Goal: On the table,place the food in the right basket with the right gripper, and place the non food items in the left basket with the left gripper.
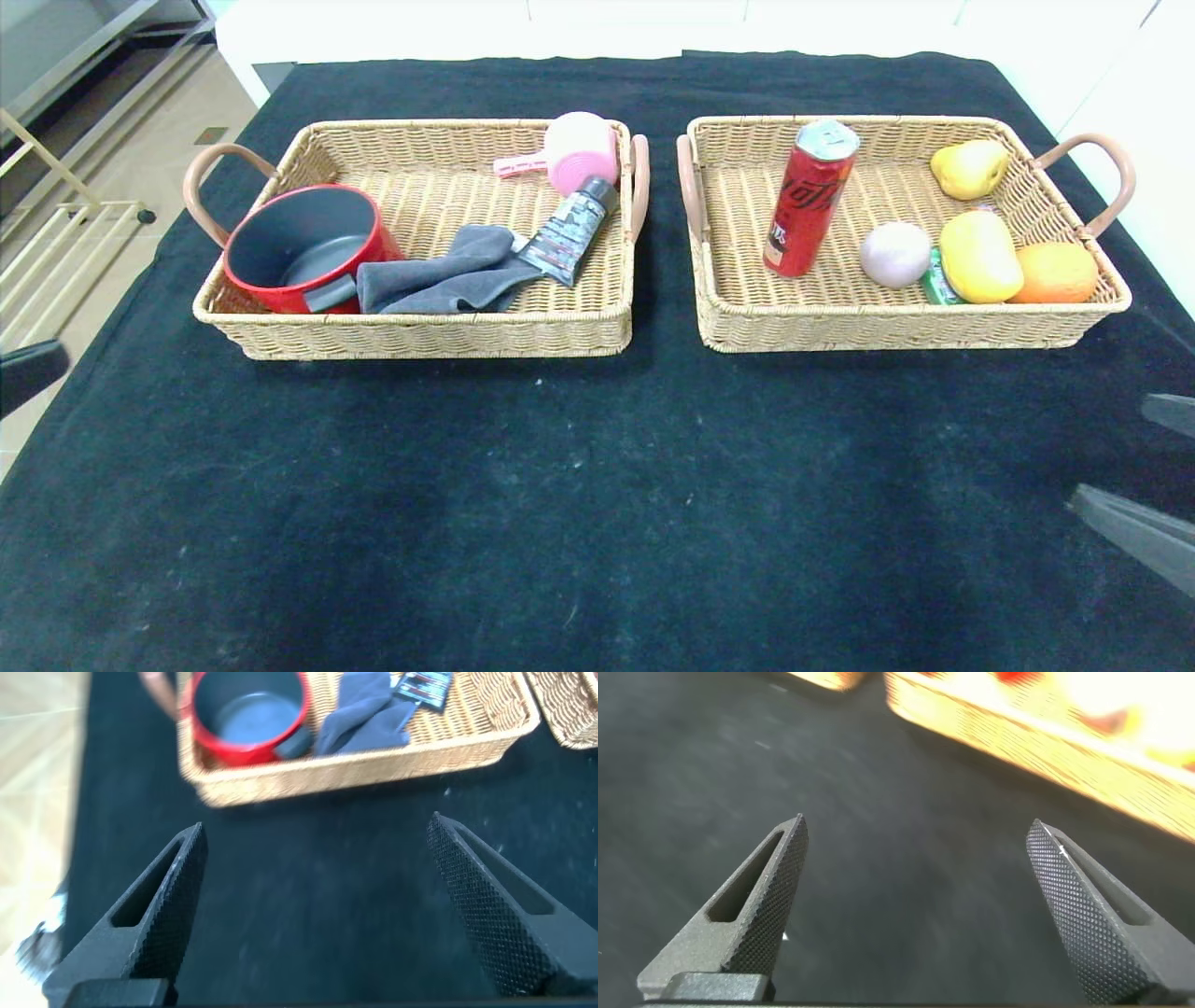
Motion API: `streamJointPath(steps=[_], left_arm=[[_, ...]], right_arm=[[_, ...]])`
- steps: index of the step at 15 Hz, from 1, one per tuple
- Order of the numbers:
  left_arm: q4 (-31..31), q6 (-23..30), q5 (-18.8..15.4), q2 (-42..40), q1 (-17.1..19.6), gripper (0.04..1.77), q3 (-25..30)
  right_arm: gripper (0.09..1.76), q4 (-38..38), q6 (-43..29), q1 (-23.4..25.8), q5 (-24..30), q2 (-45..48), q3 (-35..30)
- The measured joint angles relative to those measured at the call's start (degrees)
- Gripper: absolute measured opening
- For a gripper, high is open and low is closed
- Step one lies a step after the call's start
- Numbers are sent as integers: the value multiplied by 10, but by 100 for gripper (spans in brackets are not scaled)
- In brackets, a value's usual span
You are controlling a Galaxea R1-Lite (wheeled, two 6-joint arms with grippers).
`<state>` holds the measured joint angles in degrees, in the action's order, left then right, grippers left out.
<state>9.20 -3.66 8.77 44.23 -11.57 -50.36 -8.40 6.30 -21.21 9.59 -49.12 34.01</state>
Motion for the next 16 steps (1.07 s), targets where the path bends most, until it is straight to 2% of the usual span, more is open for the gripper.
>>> streamJointPath(steps=[2,4,5,8,10,12,16], left_arm=[[55,1,-28,-67,30,170,7],[81,0,-83,-125,66,170,8],[89,-2,-98,-146,86,170,6],[133,-3,-116,-195,120,171,-7],[173,-1,-134,-229,127,171,-6],[197,0,-169,-265,134,171,12],[202,3,-182,-341,127,171,84]], right_arm=[[171,102,0,18,-46,70,15],[171,180,0,85,-66,139,32],[171,214,1,120,-73,173,40],[171,305,0,170,-80,257,45],[171,321,-1,187,-79,298,19],[171,324,0,201,-64,332,-13],[171,321,0,207,-40,396,-57]])
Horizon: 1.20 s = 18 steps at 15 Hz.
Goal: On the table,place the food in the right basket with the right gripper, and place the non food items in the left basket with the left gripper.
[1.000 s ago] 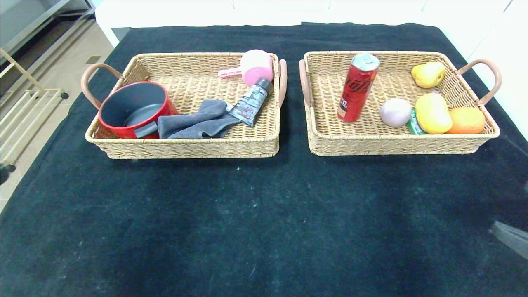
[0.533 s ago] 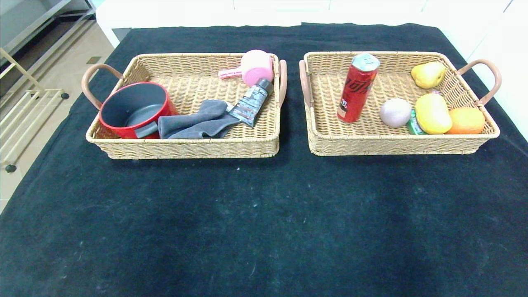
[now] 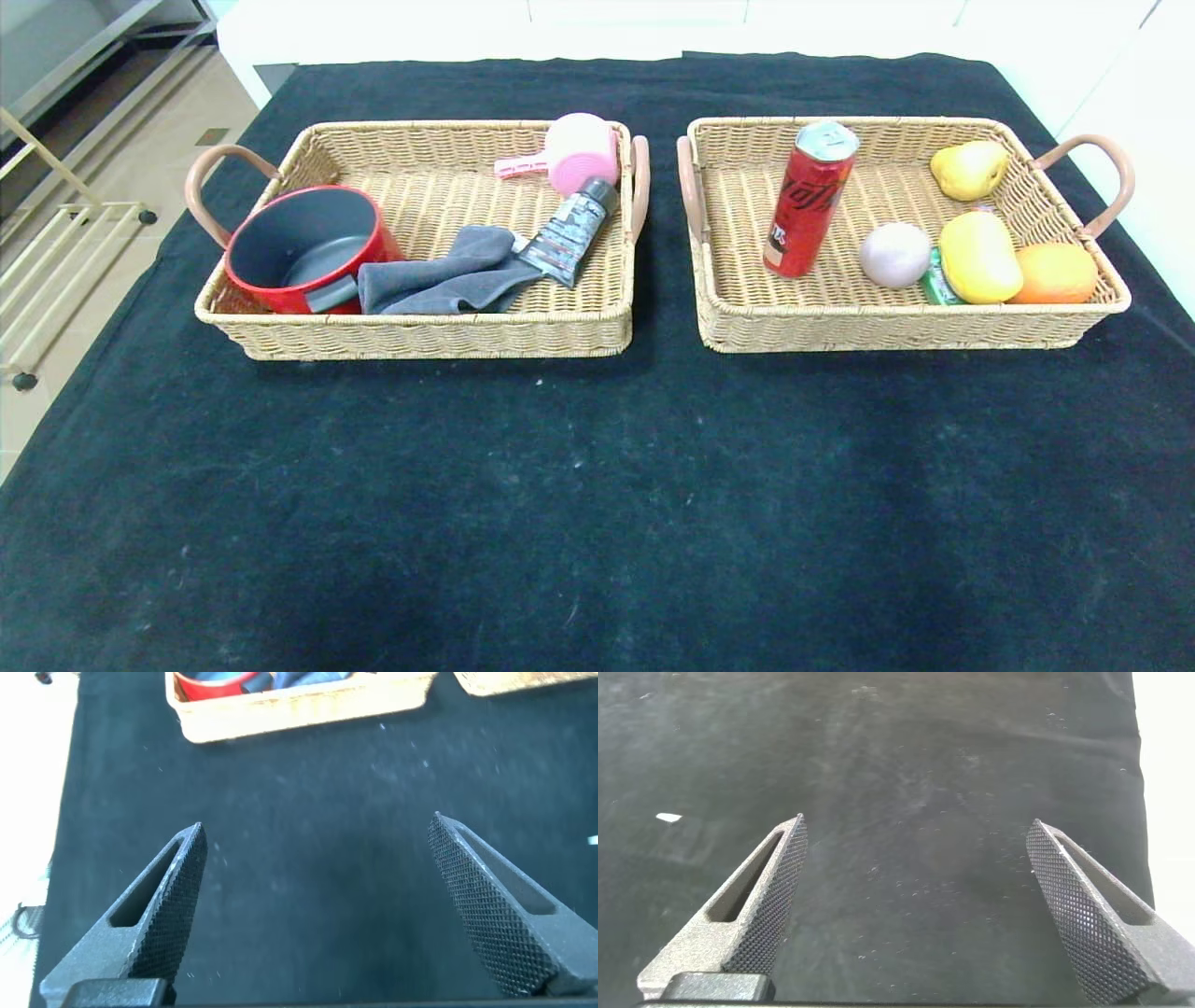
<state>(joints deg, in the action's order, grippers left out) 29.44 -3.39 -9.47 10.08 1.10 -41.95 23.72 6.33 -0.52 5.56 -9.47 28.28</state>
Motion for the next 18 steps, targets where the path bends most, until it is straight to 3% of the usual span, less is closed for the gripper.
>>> streamJointPath(steps=[2,5,7,10,13,16,18], left_arm=[[-21,-4,-7,-47,-5,171,59],[-141,12,8,-85,-9,171,177],[-221,20,23,-95,-9,172,264],[-263,29,41,-101,-9,172,367],[-264,46,57,-102,-9,172,389],[-264,43,102,-102,-9,172,399],[-266,43,104,-103,-9,172,406]], right_arm=[[171,-17,2,0,18,45,-34],[171,-144,-1,1,21,82,-118],[171,-217,-1,1,6,90,-187],[171,-274,0,1,-28,94,-267],[171,-241,-5,1,-45,95,-280],[171,-239,-37,1,-44,95,-282],[171,-238,-51,1,-46,95,-283]])
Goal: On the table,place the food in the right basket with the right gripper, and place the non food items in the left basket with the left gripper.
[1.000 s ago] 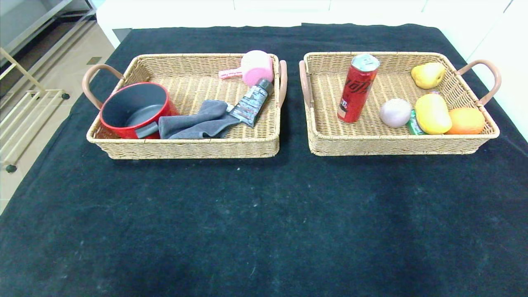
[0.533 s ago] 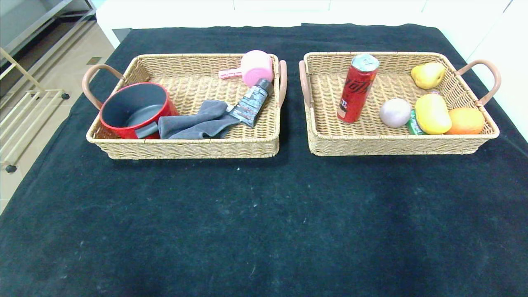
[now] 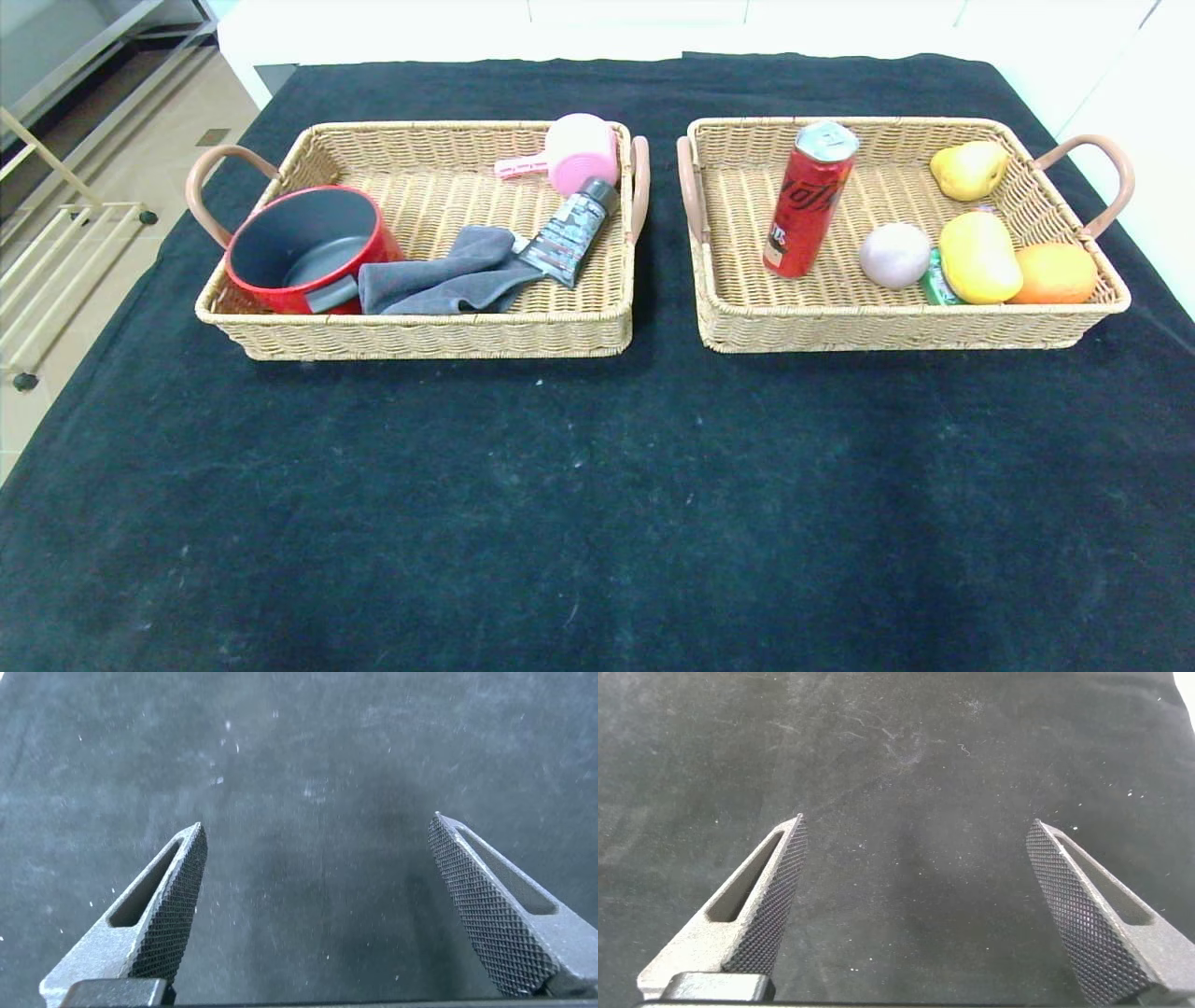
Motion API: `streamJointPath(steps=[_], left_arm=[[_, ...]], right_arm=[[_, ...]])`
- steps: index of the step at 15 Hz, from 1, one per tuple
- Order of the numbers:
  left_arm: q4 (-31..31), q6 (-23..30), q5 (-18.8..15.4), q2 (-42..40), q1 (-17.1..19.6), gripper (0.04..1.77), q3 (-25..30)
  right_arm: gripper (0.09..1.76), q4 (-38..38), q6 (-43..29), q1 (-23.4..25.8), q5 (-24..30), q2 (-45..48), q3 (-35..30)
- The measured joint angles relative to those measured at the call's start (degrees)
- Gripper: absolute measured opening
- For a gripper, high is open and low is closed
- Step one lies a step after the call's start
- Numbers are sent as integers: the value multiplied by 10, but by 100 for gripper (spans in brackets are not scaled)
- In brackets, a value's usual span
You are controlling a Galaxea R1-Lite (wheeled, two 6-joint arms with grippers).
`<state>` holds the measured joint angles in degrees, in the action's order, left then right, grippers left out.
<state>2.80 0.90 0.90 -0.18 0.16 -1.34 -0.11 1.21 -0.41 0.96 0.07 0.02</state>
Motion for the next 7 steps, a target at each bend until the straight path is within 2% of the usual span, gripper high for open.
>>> streamJointPath(steps=[7], left_arm=[[-5,3,-1,0,0,172,3]], right_arm=[[171,0,-9,0,-1,0,0]])
